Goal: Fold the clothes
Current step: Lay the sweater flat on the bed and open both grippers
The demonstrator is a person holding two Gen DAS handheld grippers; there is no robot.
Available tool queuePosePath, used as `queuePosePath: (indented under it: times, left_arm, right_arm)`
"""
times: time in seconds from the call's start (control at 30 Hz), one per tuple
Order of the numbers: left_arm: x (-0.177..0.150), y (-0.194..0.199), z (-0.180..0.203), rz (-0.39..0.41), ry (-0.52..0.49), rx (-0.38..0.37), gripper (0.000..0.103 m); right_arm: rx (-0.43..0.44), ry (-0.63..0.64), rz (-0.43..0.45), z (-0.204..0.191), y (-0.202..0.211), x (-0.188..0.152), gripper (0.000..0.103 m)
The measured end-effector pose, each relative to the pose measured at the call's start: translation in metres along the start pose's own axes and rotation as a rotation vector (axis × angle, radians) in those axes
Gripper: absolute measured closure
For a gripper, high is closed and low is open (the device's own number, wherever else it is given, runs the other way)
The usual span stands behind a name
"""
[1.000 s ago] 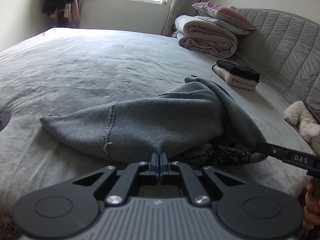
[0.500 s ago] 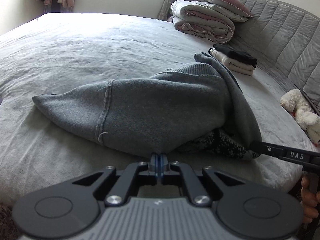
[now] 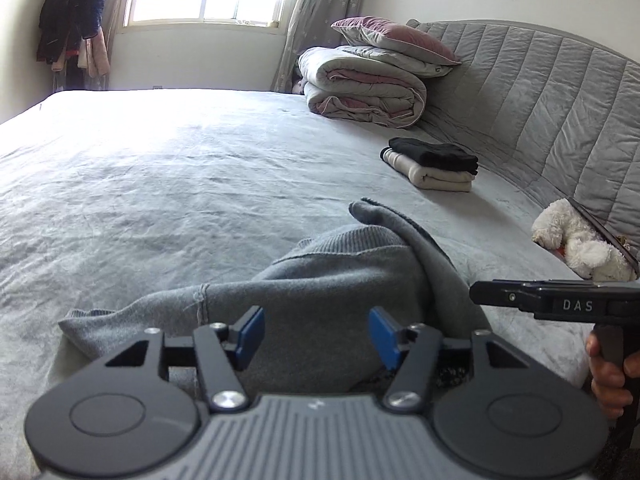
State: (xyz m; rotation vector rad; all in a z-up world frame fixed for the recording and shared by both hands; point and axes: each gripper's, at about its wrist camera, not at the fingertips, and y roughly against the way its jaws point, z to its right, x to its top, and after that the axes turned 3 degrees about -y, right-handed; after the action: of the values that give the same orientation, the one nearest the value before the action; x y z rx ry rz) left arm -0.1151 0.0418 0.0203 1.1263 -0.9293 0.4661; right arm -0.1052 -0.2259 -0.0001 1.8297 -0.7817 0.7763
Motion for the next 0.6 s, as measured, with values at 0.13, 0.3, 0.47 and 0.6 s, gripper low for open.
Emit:
queuePosePath:
  times: [0.13, 0.3, 0.47, 0.6]
  left_arm:
    - [0.011, -0.014, -0.007, -0.003, 0.022, 0.01, 0.031]
    - [0.012, -0.034, -0.016, -0.02, 0.052, 0.044, 0.028]
    - [-0.009, -0.055, -0.018, -0.123, 0.088, 0.034, 0.029]
    - [-0.028, -0.058, -0.015, -0.147, 0.094, 0.03, 0.029]
  right_arm:
    - [0.004, 0.011, 0.011, -0.008, -0.012, 0.013, 0.054]
    - [-0.014, 0.023, 0.022, -0.014, -0.031, 0.024, 0.054]
    - [-0.041, 0.008, 0.048, -0.012, -0.045, 0.024, 0.054]
    - [-0.077, -0.014, 0.079, -0.007, -0.046, 0.021, 0.075]
